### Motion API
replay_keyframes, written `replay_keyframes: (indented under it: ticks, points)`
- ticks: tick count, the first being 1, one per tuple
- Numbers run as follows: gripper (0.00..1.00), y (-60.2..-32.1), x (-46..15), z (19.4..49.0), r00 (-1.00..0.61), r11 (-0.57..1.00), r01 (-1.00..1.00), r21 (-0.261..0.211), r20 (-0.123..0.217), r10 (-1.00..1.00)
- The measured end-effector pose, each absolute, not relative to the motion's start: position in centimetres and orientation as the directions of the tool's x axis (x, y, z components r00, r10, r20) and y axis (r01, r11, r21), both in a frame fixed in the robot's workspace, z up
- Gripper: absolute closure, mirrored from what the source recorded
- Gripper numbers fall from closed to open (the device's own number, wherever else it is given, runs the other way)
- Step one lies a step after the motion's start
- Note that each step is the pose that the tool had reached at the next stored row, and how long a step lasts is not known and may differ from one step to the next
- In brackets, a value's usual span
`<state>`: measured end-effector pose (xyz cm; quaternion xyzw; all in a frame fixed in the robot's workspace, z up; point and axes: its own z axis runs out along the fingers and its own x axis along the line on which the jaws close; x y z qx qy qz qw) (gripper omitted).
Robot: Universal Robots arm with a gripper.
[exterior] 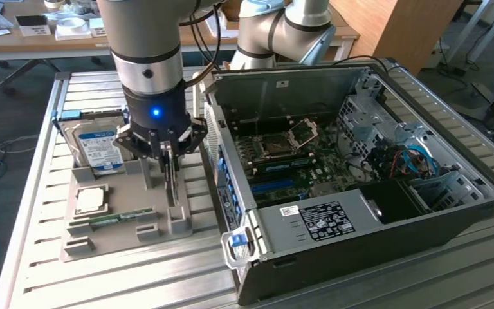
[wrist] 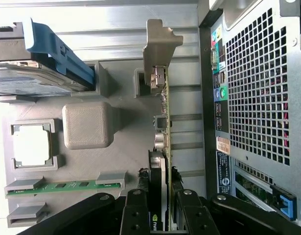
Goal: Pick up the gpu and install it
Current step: 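Pick up the gpu and move the gpu toward the slot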
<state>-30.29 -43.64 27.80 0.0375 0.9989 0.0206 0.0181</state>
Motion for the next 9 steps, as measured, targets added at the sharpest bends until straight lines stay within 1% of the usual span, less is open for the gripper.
replay_keyframes:
  ticks: [9]
  points:
    - [0.73, -43.64, -30.3, 27.8, -0.997, 0.996, 0.074, 0.043, -0.035, 0.076]
